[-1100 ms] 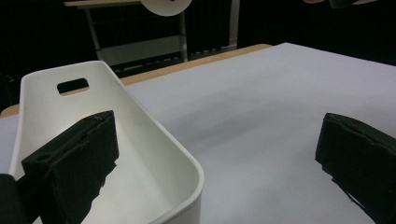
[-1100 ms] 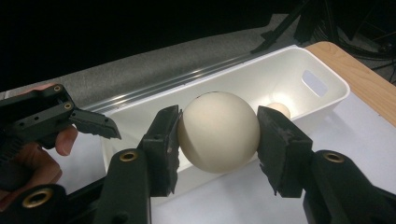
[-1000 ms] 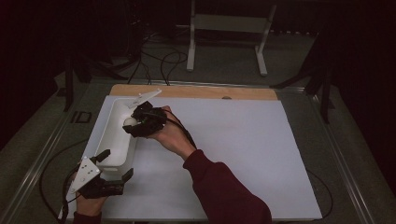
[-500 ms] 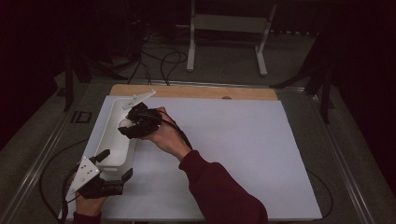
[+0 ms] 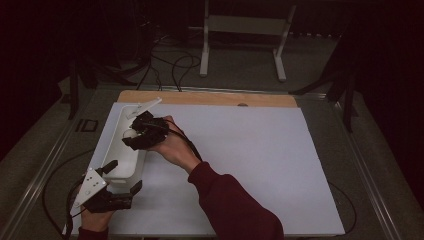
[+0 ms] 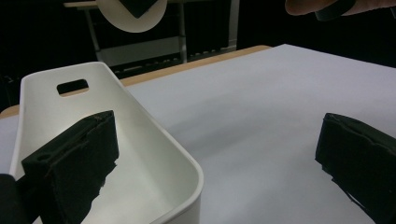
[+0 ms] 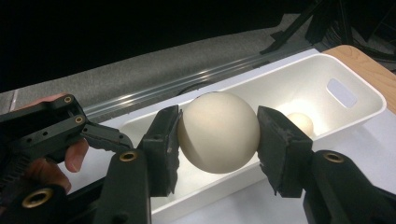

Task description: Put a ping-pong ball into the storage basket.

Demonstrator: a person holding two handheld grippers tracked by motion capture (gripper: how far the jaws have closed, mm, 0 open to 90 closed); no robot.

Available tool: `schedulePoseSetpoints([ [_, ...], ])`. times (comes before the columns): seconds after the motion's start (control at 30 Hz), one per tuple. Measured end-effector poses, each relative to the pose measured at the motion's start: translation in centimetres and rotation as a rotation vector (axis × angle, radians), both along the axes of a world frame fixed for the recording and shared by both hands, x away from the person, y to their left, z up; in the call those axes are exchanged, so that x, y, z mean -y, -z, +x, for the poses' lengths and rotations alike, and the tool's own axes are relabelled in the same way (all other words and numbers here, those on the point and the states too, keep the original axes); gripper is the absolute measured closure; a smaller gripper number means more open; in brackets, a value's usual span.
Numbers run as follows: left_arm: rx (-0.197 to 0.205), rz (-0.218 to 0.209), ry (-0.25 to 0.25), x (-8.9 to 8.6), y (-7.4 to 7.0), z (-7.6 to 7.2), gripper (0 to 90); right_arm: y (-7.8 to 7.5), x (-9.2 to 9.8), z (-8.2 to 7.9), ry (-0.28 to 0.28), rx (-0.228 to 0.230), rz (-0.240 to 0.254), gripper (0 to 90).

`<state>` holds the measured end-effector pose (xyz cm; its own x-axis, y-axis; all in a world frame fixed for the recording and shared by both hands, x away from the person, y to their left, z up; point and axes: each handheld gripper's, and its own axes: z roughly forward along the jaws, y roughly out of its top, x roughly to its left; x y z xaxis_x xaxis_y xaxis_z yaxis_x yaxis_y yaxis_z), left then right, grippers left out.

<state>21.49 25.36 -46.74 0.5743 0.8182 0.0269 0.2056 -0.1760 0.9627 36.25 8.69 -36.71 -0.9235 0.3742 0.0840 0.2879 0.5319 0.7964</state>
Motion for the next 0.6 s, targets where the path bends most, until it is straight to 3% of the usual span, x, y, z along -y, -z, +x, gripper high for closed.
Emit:
schedulePoseSetpoints([
  [0.6,0.000,-0.004,0.002,0.0,0.0,0.0,0.0,0.2,-1.1,0.2,0.000,-0.001,-0.005,50.6],
])
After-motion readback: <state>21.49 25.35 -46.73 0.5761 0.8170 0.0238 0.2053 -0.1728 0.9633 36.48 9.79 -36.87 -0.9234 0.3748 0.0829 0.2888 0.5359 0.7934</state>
